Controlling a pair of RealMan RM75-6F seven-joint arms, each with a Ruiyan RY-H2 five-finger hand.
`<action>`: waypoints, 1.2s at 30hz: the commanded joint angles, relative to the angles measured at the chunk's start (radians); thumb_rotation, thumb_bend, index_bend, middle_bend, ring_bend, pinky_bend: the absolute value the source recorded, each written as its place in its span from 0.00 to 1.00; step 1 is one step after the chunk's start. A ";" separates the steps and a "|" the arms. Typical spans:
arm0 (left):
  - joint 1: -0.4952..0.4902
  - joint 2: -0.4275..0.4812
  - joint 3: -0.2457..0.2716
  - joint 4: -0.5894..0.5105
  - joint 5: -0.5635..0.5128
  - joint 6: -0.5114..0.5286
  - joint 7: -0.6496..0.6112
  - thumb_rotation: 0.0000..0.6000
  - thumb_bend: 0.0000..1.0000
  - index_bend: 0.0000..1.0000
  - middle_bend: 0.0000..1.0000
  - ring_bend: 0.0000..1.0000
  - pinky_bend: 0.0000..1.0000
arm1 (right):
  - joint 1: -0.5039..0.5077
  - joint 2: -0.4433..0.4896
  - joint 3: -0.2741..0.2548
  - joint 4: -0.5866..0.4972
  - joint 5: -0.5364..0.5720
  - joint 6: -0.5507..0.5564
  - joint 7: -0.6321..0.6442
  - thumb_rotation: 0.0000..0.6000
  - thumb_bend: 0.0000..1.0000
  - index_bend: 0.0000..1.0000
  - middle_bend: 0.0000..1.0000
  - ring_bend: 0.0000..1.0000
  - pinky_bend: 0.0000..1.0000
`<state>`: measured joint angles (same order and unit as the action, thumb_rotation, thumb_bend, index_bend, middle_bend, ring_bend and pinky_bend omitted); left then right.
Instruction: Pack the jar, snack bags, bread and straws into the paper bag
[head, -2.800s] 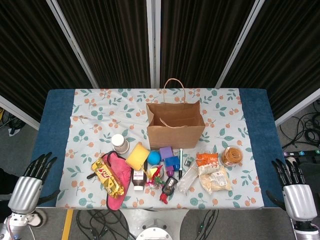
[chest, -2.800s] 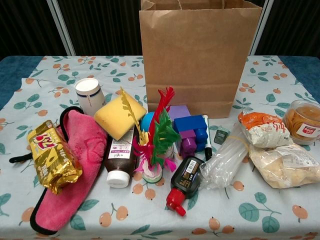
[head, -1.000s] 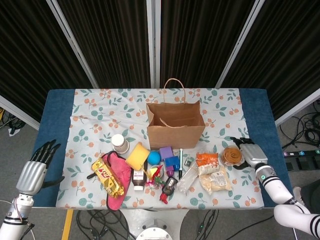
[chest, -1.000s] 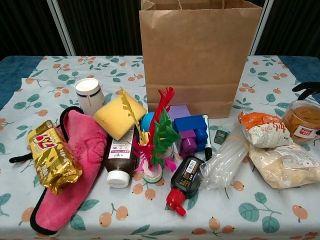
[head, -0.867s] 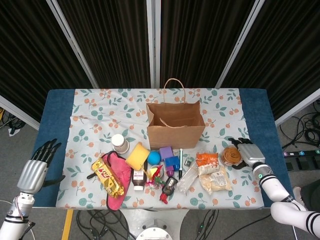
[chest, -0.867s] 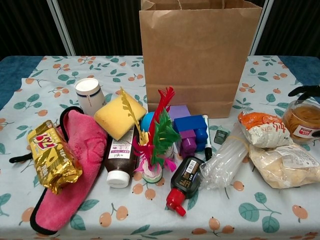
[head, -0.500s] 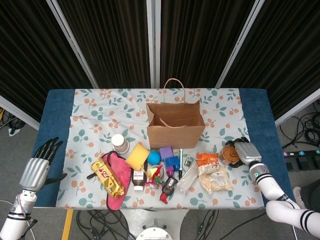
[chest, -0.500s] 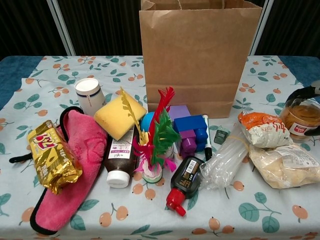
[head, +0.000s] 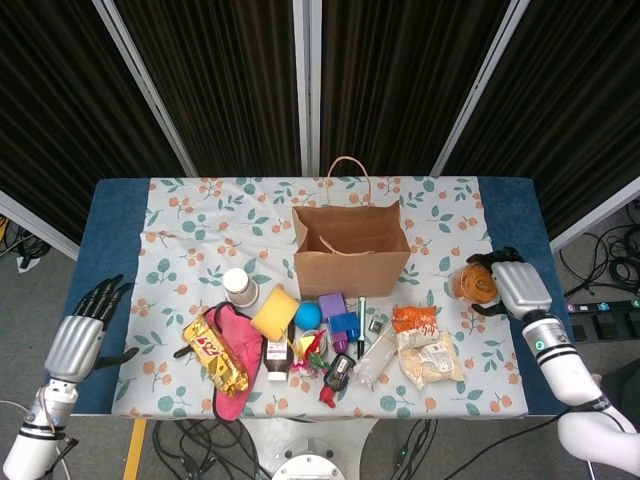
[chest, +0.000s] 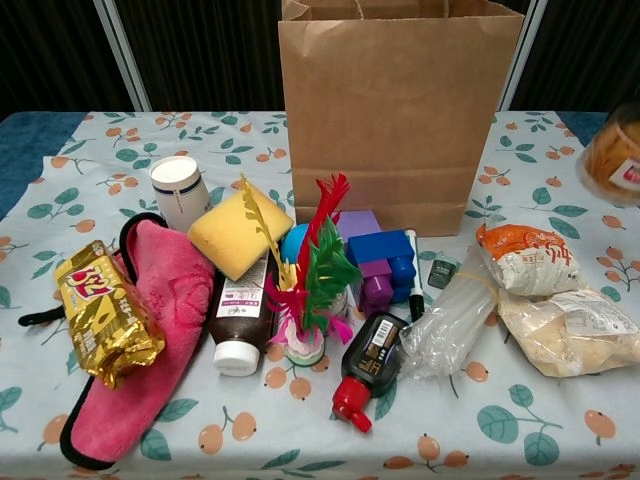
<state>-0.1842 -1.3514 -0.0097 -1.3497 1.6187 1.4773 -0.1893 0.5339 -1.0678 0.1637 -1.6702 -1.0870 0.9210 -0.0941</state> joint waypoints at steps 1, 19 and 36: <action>-0.005 -0.002 0.001 -0.005 0.005 -0.002 0.002 1.00 0.02 0.08 0.13 0.03 0.16 | -0.024 0.145 0.089 -0.159 -0.042 0.115 0.037 1.00 0.16 0.36 0.33 0.17 0.10; -0.001 0.016 -0.001 -0.020 -0.011 0.013 -0.015 1.00 0.02 0.08 0.13 0.03 0.16 | 0.340 0.028 0.252 -0.359 0.237 0.216 -0.445 1.00 0.17 0.38 0.34 0.18 0.12; 0.002 0.014 -0.008 0.001 -0.022 0.019 -0.049 1.00 0.02 0.08 0.13 0.03 0.16 | 0.467 -0.165 0.190 -0.267 0.346 0.281 -0.625 1.00 0.17 0.38 0.34 0.18 0.12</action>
<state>-0.1821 -1.3375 -0.0172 -1.3489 1.5964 1.4970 -0.2375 1.0014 -1.2341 0.3551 -1.9386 -0.7426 1.2017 -0.7191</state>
